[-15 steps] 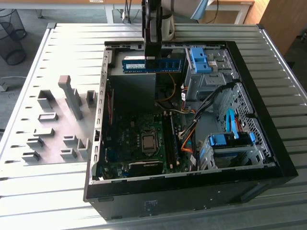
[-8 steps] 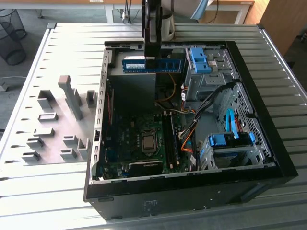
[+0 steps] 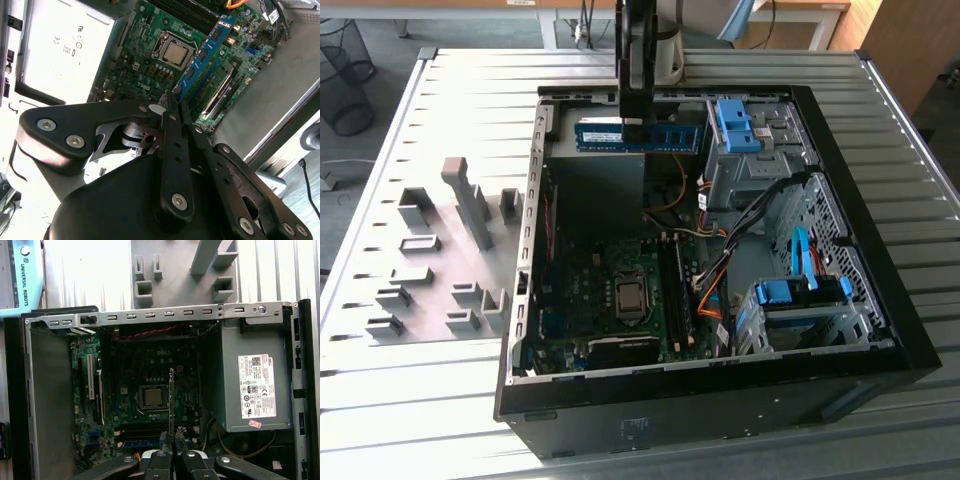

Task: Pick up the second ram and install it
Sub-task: 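Insert the second ram into the second slot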

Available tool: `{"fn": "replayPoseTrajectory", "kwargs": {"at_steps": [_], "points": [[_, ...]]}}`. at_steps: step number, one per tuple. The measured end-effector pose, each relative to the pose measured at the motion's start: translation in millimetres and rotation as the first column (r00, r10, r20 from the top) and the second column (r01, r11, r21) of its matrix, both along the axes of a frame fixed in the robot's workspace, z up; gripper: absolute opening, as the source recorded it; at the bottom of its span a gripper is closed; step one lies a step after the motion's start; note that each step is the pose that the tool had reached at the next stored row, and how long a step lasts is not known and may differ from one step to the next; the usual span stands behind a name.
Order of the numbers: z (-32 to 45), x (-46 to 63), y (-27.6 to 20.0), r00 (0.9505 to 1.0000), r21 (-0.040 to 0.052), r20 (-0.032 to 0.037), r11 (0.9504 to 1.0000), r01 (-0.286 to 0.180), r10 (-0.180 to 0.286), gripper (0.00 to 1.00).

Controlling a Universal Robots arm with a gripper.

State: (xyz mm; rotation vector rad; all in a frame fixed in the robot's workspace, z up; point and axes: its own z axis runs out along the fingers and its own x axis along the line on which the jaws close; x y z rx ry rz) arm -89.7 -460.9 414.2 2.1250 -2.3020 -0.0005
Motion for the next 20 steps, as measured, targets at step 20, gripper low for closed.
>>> {"fn": "replayPoseTrajectory", "kwargs": {"at_steps": [20], "points": [[-0.1,0.0,0.0,0.9993,0.0,0.0,0.9993,0.036,-0.036,0.14]]}}
